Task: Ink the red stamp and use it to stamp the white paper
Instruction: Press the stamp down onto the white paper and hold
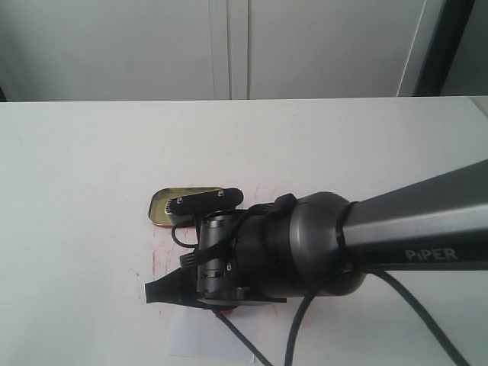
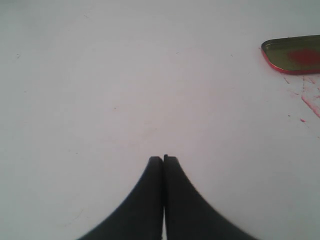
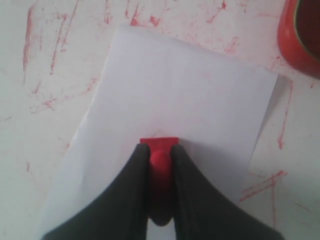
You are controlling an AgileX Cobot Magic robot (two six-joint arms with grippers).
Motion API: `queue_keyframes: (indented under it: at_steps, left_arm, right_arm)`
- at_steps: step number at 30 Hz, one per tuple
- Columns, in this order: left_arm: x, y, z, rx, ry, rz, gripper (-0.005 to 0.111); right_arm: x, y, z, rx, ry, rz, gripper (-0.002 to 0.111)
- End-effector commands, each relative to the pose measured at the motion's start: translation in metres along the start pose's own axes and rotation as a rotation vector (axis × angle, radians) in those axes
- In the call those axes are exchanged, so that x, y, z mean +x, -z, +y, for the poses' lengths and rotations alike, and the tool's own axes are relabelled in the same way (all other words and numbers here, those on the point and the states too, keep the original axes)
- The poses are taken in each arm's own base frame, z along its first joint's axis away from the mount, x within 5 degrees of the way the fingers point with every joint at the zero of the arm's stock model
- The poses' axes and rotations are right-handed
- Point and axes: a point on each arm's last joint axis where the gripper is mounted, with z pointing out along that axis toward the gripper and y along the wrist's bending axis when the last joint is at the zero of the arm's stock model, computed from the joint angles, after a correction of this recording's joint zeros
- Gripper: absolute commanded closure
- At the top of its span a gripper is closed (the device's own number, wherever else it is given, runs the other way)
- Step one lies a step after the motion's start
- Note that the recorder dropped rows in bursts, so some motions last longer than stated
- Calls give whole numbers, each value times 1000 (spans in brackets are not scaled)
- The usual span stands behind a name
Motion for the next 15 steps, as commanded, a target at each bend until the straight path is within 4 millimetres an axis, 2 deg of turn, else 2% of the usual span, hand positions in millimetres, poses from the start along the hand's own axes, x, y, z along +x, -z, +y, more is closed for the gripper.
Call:
queue_keyframes:
  at_steps: [1, 15]
  left_arm:
    - [1, 0, 0, -2, 3, 0, 107]
    - [1, 0, 0, -2, 3, 0, 107]
  right_arm:
    - [21, -26, -1, 34, -3, 106, 108]
    - [31, -39, -1, 44, 14, 157, 108]
